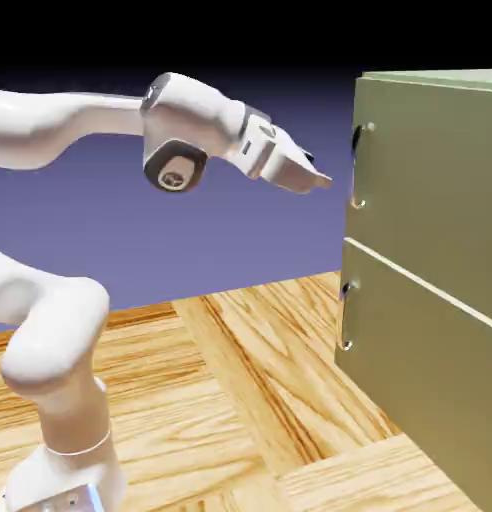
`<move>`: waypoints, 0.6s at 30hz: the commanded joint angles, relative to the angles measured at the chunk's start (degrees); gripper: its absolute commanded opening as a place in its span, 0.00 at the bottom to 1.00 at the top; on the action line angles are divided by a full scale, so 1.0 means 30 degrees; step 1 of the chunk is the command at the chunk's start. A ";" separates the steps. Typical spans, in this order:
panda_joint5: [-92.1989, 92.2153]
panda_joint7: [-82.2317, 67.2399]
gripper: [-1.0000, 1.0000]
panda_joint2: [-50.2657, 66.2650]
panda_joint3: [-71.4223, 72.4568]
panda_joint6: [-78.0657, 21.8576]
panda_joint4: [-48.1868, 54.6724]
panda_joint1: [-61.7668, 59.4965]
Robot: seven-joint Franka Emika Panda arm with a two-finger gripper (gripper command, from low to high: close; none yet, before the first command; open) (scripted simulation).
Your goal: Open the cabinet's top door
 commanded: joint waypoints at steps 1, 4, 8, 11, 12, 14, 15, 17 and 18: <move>0.0832 -0.0297 0.50 -0.0406 0.0401 -0.0203 0.0133 -0.0465; 0.3324 -0.1188 0.50 -0.1623 0.1603 -0.0811 0.0533 -0.1860; 0.6647 -0.2376 0.50 -0.3245 0.3206 -0.1622 0.1066 -0.3719; 0.9139 -0.3267 0.50 -0.4462 0.4408 -0.2229 0.1466 -0.5114; 0.9970 -0.3564 0.50 -0.4868 0.4808 -0.2432 0.1599 -0.5578; 1.1631 -0.4158 0.50 -0.5679 0.5610 -0.2837 0.1865 -0.6508; 1.2462 -0.4455 0.50 -0.6085 0.6010 -0.3040 0.1999 -0.6973; 1.4124 -0.5049 0.50 -0.6896 0.6811 -0.3445 0.2265 -0.7902; 1.4954 -0.5346 0.50 -0.7302 0.7212 -0.3648 0.2398 -0.8367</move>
